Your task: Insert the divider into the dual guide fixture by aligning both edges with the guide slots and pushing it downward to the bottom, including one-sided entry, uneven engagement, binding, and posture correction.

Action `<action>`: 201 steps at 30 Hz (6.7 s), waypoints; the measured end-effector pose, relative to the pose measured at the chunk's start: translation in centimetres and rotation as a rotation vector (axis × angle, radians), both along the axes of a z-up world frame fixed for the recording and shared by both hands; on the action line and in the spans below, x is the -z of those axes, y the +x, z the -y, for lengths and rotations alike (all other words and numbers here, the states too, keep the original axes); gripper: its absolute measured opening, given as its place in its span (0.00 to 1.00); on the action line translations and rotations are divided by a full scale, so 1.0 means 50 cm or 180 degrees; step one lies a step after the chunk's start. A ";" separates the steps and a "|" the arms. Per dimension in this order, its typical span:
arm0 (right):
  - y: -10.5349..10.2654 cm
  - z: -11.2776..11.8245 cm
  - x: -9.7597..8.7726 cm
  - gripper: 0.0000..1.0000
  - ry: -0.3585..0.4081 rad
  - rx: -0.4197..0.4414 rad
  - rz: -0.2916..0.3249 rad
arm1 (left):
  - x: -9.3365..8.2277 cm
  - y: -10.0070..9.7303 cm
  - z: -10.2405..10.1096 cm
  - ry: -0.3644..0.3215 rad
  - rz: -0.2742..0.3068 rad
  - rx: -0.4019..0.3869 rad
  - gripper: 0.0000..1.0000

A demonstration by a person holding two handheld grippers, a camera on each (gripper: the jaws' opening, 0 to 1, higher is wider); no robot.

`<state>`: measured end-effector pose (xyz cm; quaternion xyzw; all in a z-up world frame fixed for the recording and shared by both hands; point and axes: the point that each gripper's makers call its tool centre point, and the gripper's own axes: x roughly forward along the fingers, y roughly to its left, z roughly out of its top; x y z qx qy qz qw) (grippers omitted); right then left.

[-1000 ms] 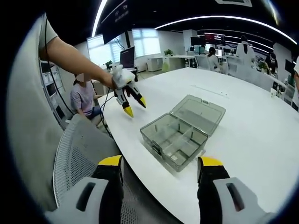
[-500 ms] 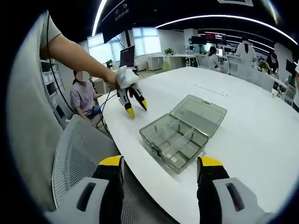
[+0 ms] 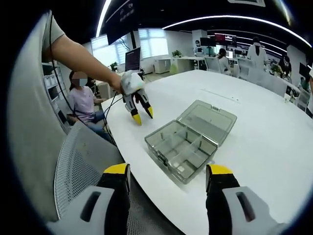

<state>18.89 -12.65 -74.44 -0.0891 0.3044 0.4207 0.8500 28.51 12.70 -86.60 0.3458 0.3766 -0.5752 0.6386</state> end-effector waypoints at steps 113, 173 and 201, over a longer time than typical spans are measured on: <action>0.074 -0.183 -0.052 0.23 0.1019 -0.0422 -0.0587 | -0.244 -0.100 0.255 -0.0735 0.0825 0.0306 0.27; 0.105 -0.190 -0.063 0.00 0.1459 -0.0179 -0.1222 | -0.299 -0.104 0.323 -0.1011 0.1100 0.0421 0.28; 0.110 -0.182 -0.057 0.00 0.1639 0.0140 -0.1520 | -0.294 -0.099 0.322 -0.1107 0.1068 0.0277 0.30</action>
